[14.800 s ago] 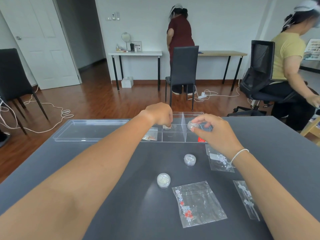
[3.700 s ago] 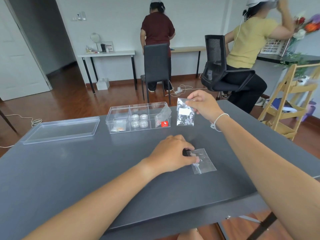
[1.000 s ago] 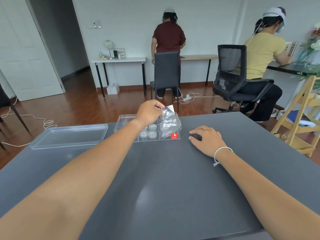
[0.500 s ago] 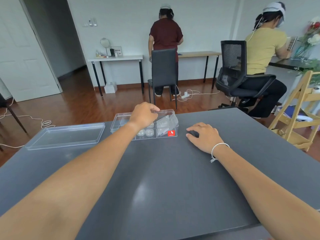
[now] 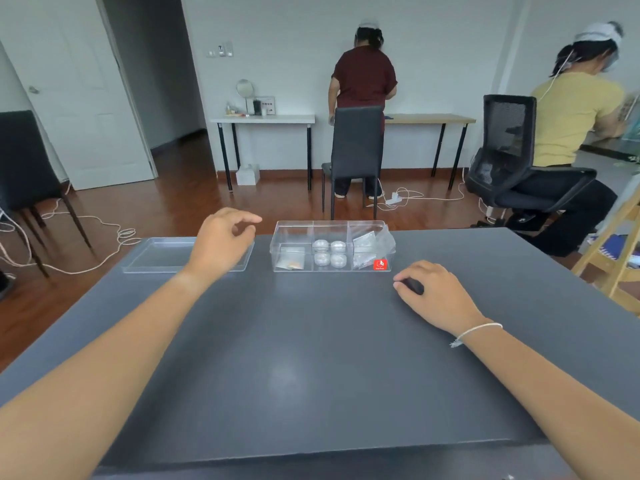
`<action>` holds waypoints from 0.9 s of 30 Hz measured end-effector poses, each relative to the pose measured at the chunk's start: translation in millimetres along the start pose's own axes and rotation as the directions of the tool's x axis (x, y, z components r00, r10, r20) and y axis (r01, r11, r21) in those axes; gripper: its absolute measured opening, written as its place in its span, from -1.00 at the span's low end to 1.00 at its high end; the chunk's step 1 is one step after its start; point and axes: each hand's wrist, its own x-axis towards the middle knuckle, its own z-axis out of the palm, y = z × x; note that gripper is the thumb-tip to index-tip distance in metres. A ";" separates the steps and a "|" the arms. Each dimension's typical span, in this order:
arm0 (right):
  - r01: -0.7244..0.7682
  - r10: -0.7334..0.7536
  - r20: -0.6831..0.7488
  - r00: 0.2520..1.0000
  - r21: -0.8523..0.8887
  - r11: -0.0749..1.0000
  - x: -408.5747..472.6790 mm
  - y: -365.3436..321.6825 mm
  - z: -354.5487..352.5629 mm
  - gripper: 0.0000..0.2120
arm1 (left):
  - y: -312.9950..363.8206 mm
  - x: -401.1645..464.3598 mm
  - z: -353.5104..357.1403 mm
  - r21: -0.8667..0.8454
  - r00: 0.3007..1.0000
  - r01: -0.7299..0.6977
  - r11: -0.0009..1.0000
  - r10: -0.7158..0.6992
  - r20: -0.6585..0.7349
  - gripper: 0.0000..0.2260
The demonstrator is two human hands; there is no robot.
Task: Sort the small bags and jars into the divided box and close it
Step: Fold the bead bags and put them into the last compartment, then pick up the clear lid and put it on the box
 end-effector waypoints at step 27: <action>0.284 -0.300 0.122 0.946 0.133 0.949 49.3 -225.0 113.9 -0.65 | -112.8 -39.3 -78.7 0.466 0.961 0.031 0.884 -0.155 0.230 -0.68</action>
